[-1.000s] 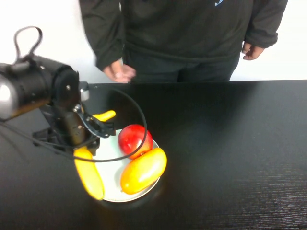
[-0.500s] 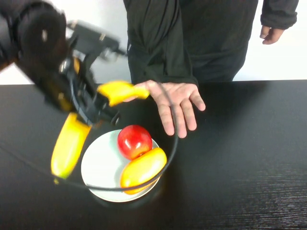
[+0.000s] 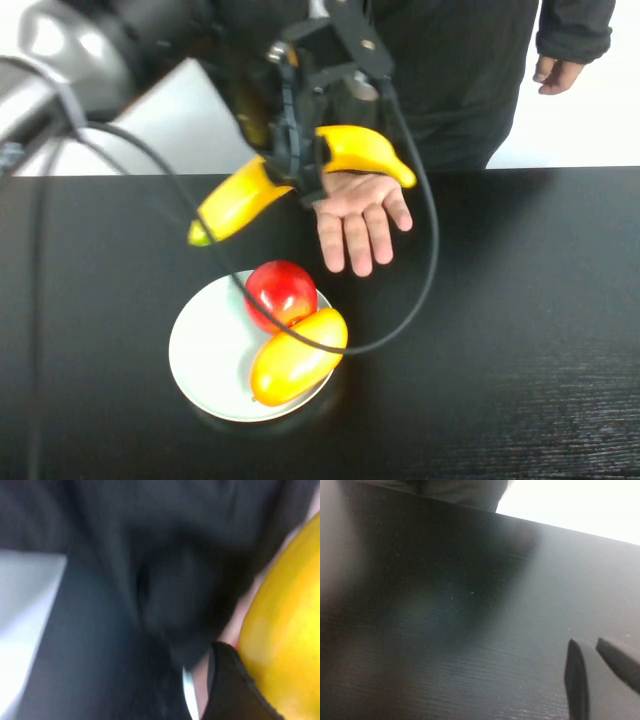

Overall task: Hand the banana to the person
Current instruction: Hand the grabbed banana to the person

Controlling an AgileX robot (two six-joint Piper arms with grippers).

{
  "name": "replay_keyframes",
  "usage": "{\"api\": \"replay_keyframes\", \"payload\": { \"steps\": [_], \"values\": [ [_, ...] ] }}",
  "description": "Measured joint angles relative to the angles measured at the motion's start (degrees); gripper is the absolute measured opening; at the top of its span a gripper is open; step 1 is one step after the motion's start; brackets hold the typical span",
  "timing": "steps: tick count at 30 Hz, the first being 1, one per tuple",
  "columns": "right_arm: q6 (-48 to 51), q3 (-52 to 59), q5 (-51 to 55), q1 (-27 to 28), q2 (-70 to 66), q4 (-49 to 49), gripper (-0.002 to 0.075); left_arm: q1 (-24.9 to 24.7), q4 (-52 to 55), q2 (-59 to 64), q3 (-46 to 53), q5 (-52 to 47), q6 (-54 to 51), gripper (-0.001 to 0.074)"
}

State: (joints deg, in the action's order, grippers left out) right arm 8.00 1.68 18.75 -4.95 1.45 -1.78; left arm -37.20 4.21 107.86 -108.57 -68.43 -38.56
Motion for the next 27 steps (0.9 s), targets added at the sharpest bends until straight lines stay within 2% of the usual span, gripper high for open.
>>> {"api": "replay_keyframes", "payload": {
  "steps": [14,23,25,27],
  "values": [
    [0.0,0.0,0.0,0.0,0.0,0.0,-0.0009,-2.4,0.0,7.2,-3.4,8.8,-3.3,0.0283],
    [0.0,0.0,0.0,0.0,0.0,0.0,-0.0009,-2.4,0.0,7.6,-3.5,9.1,-3.3,0.0287],
    [0.0,0.0,0.0,0.0,0.0,0.0,-0.0009,-2.5,0.0,7.6,-3.6,8.8,-3.3,0.0339],
    [0.0,0.0,0.0,0.0,0.0,0.0,-0.0009,-2.8,0.2,7.6,-3.6,8.7,-3.3,0.0440]
  ]
}}
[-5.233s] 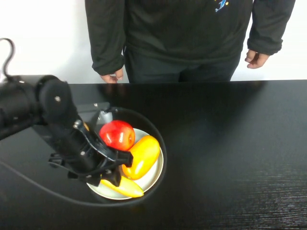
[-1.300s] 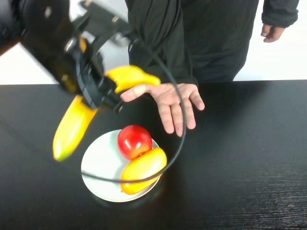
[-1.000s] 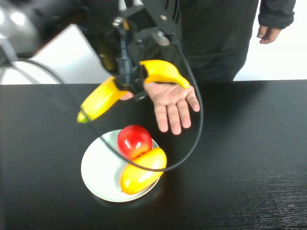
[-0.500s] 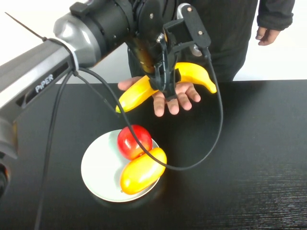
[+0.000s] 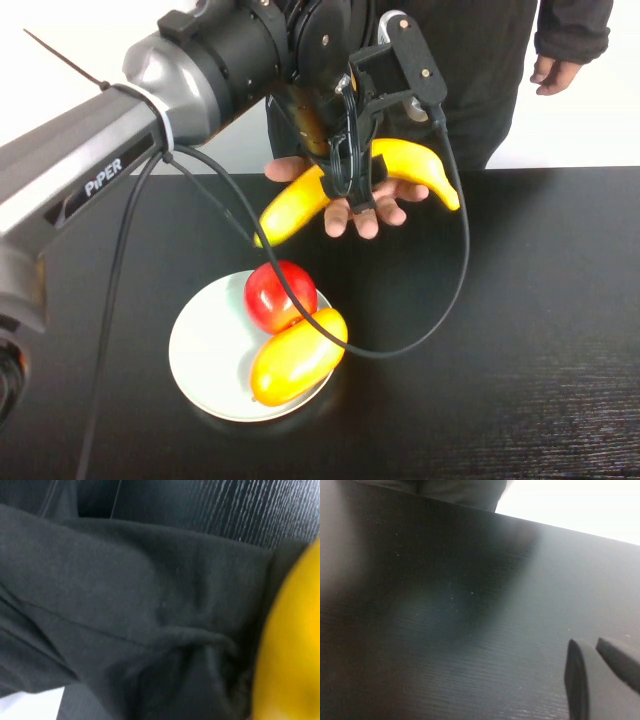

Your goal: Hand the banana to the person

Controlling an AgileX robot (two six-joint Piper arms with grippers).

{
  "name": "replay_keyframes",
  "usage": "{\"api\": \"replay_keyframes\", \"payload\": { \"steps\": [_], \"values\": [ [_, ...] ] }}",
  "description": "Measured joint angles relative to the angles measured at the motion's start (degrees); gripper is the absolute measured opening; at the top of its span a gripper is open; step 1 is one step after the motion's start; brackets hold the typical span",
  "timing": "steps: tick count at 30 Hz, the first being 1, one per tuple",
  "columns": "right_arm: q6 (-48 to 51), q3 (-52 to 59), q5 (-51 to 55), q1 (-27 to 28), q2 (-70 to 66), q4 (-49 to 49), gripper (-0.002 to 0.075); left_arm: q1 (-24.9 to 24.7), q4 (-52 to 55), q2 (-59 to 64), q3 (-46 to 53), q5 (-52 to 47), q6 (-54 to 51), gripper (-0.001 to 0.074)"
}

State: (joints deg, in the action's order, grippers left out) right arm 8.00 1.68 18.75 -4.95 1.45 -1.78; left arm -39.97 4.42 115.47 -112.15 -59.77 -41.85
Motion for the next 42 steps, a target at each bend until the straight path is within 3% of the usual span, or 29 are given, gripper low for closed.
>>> {"api": "replay_keyframes", "payload": {
  "steps": [3,6,24,28,33,35,38,42],
  "values": [
    [0.0,0.0,0.0,0.0,0.0,0.0,-0.0009,0.0,0.1,0.0,0.0,0.0,0.0,0.0549],
    [0.0,0.0,0.0,0.0,0.0,0.0,-0.0009,-0.3,0.4,0.0,0.0,0.0,0.0,0.0586],
    [0.0,0.0,0.0,0.0,0.0,0.0,-0.0009,-4.3,4.2,-5.4,0.0,-5.6,2.4,0.0594],
    [0.0,0.0,0.0,0.0,0.0,0.0,-0.0009,-4.7,4.8,-11.6,2.4,-7.4,10.0,0.0484],
    [0.0,0.0,0.0,0.0,0.0,0.0,-0.0009,-3.2,4.8,-26.5,17.4,-4.3,17.2,0.0165],
    [0.0,0.0,0.0,0.0,0.0,0.0,-0.0009,-1.7,4.8,-32.3,24.3,-2.4,19.6,0.0075],
    [0.0,0.0,0.0,0.0,0.0,0.0,-0.0009,0.7,4.9,-40.3,35.2,1.0,22.5,0.0019],
    [0.0,0.0,0.0,0.0,0.0,0.0,-0.0009,2.7,4.9,-51.4,49.4,8.0,26.6,0.0002]
  ]
}}
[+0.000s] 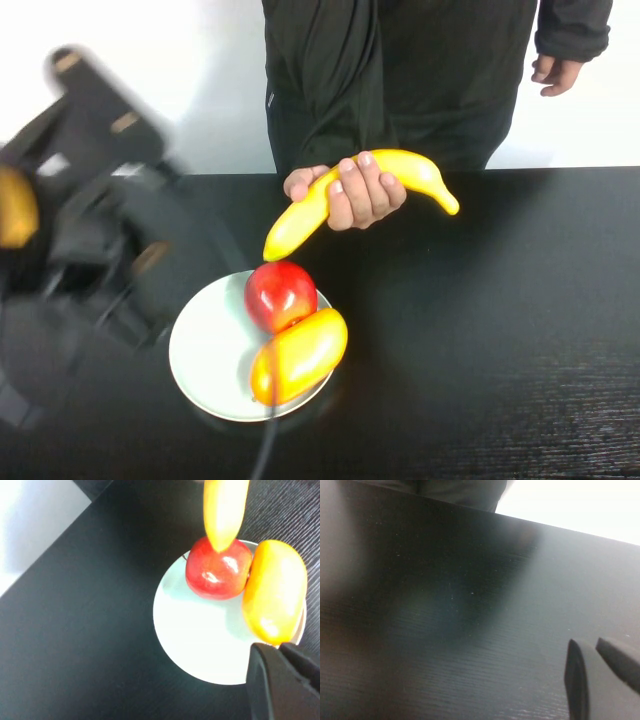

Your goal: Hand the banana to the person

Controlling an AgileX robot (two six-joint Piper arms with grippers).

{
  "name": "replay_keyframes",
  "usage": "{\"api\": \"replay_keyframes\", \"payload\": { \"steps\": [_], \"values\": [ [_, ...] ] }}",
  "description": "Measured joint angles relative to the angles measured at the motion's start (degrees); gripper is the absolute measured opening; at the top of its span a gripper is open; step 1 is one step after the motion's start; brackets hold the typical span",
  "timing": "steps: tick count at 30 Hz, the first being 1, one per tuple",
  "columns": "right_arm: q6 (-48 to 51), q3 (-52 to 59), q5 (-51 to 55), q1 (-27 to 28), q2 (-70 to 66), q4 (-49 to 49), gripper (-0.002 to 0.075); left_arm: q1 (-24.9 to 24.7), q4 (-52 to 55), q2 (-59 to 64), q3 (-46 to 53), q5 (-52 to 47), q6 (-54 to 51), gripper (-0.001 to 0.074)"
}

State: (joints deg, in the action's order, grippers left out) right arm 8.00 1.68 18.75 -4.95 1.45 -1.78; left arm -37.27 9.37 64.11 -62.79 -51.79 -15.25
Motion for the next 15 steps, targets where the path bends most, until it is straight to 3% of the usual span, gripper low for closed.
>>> {"api": "replay_keyframes", "payload": {
  "steps": [8,15],
  "values": [
    [0.0,0.0,0.0,0.0,0.0,0.0,-0.0009,0.2,0.0,-19.5,20.5,16.2,14.9,-0.0001],
    [0.0,0.0,0.0,0.0,0.0,0.0,-0.0009,0.2,0.7,-26.8,25.8,13.1,18.8,-0.0001]
  ]
}}
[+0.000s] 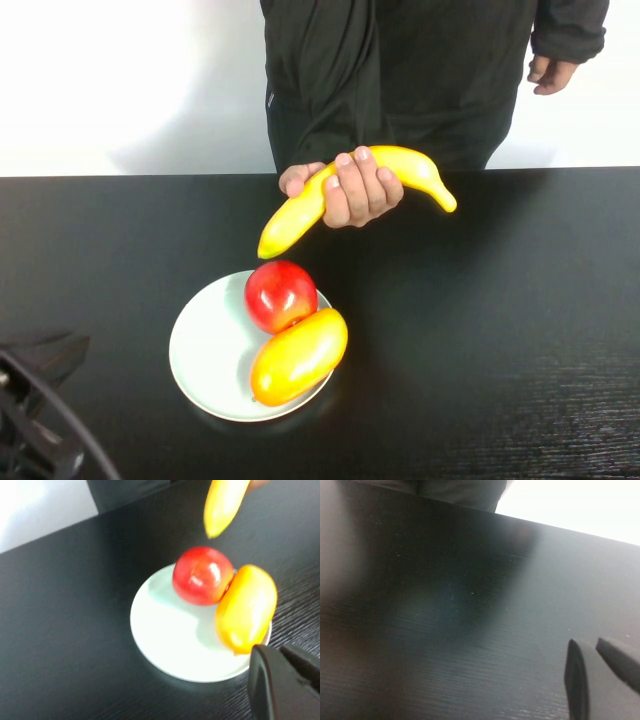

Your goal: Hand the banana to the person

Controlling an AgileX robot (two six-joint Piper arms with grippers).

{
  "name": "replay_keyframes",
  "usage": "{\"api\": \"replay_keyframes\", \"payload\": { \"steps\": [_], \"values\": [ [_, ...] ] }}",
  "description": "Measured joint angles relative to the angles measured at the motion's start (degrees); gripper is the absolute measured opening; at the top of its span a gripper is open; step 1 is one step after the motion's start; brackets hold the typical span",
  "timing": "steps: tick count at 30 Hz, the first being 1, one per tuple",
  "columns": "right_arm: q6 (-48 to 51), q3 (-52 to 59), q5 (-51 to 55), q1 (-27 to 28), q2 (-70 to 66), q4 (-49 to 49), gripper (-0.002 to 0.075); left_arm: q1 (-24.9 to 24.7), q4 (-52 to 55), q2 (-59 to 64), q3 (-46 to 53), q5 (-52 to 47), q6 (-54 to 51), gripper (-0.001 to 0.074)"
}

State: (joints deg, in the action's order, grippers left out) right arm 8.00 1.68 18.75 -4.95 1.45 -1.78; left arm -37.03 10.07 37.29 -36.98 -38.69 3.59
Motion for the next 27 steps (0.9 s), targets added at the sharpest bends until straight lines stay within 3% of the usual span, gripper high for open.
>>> {"api": "replay_keyframes", "payload": {
  "steps": [4,8,15,18,24,27],
  "values": [
    [0.0,0.0,0.0,0.0,0.0,0.0,-0.0009,0.0,2.5,-0.5,0.9,0.4,0.9,-0.0001],
    [0.0,0.0,0.0,0.0,0.0,0.0,-0.0009,1.4,5.9,-2.0,6.1,11.8,6.4,-0.0001],
    [0.0,0.0,0.0,0.0,0.0,0.0,-0.0009,14.9,2.7,-15.1,24.0,42.6,4.6,-0.0001],
    [0.0,0.0,0.0,0.0,0.0,0.0,-0.0009,20.8,-0.9,-22.8,30.4,50.2,0.7,-0.0002],
    [0.0,0.0,0.0,0.0,0.0,0.0,-0.0009,30.0,-7.5,-35.2,37.5,50.6,-2.1,-0.0002],
    [0.0,0.0,0.0,0.0,0.0,0.0,-0.0009,32.0,-9.5,-37.6,38.3,46.4,-2.1,-0.0002]
  ]
}}
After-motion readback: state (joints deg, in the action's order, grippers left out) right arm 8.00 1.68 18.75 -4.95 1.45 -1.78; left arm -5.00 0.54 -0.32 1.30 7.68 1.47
